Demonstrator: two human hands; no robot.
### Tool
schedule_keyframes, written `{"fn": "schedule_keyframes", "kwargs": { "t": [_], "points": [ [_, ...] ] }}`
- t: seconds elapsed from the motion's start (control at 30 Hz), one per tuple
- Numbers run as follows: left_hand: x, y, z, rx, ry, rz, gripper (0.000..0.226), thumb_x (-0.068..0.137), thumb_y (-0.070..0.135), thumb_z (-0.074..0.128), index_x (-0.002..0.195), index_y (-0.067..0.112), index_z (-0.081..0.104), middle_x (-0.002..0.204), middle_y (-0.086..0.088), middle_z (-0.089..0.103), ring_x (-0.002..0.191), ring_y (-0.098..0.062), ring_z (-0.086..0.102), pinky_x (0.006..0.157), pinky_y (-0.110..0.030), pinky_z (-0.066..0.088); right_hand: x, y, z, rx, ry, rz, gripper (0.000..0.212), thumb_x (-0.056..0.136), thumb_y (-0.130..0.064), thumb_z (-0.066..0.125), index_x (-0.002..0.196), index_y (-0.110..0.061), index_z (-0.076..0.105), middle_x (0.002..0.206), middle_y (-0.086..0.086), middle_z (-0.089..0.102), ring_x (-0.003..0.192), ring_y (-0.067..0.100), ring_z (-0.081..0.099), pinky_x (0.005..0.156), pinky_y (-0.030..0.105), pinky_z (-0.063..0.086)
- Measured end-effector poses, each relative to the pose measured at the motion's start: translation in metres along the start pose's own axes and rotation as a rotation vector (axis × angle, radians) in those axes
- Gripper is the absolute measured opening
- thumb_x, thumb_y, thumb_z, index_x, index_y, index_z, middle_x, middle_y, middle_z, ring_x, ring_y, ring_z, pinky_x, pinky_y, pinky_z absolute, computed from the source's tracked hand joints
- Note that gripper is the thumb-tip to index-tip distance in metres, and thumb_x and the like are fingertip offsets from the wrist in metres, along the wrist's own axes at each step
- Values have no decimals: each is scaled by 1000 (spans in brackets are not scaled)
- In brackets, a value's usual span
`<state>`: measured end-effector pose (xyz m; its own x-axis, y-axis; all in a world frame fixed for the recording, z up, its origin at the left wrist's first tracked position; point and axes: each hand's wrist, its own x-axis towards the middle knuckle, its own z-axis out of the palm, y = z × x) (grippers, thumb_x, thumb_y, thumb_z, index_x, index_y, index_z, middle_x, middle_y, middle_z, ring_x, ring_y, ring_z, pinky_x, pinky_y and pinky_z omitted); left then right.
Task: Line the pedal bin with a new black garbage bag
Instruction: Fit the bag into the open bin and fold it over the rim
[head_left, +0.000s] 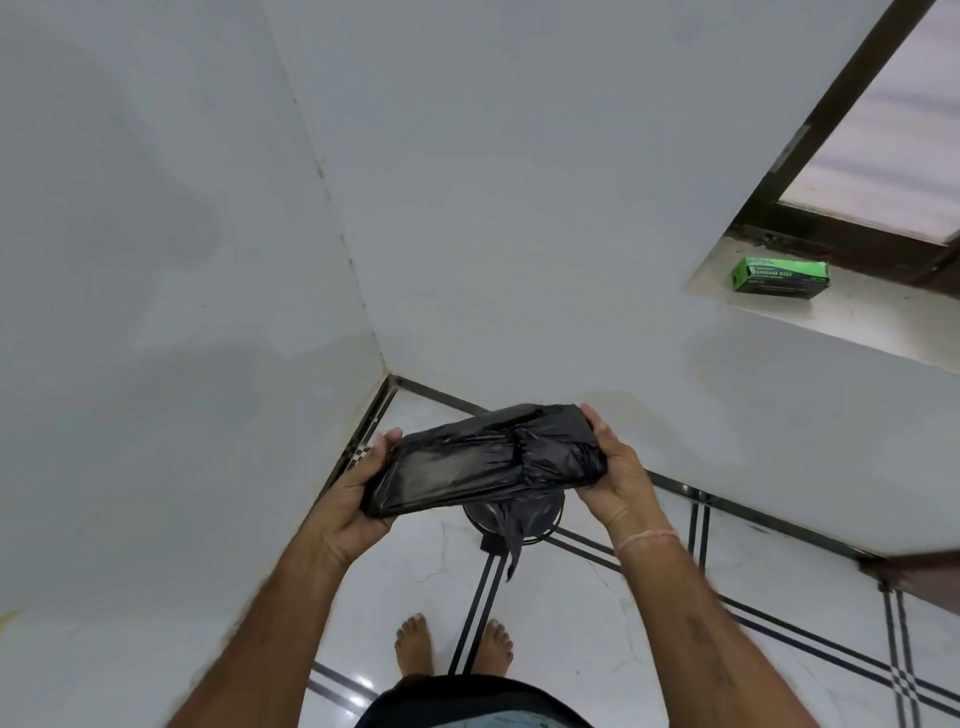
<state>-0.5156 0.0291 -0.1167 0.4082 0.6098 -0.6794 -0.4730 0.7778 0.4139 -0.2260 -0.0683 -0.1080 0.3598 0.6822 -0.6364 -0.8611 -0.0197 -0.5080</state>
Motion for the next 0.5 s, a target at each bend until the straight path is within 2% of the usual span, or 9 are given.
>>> {"fn": "schedule_keyframes", "kwargs": {
  "t": [0.13,0.2,0.27,0.33,0.4,0.5],
  "points": [
    [-1,3,-1,40,2,49,23,86,27,70,96,14,86,107,-5,82,93,-16,80,70,-31,66,5,-2,-7,32,77,41,17,108,-19,54,108,-9,69,113,15,70,99,31,69,86,46,58],
    [2,2,1,67,2,76,29,86,28,69,105,14,84,114,-5,81,98,-16,79,76,-31,66,6,-1,-6,27,130,44,18,106,-22,56,112,-9,67,111,15,69,98,30,67,84,46,57],
    [5,4,0,117,1,102,44,87,31,67,125,11,74,127,-5,76,108,-17,75,86,-33,65,5,2,-5,17,176,22,27,107,-30,55,125,-10,62,119,16,66,100,30,67,84,46,58],
    [11,3,1,189,16,100,52,91,35,64,137,10,65,129,-7,74,109,-19,74,82,-35,66,5,6,-2,-42,161,-4,43,107,-48,51,121,-10,66,114,13,73,92,27,75,75,41,63],
    [18,1,9,290,49,106,43,101,38,55,132,11,67,121,-7,78,102,-20,78,71,-33,65,4,10,7,-204,73,12,54,102,-62,49,111,-13,71,102,7,82,83,20,81,63,30,64],
    [29,8,51,507,142,174,32,108,36,52,111,15,77,111,-8,81,105,-24,76,72,-31,62,6,4,43,-581,-15,-21,63,98,-73,42,111,-20,74,114,5,81,91,10,80,71,23,60]
  ]
}}
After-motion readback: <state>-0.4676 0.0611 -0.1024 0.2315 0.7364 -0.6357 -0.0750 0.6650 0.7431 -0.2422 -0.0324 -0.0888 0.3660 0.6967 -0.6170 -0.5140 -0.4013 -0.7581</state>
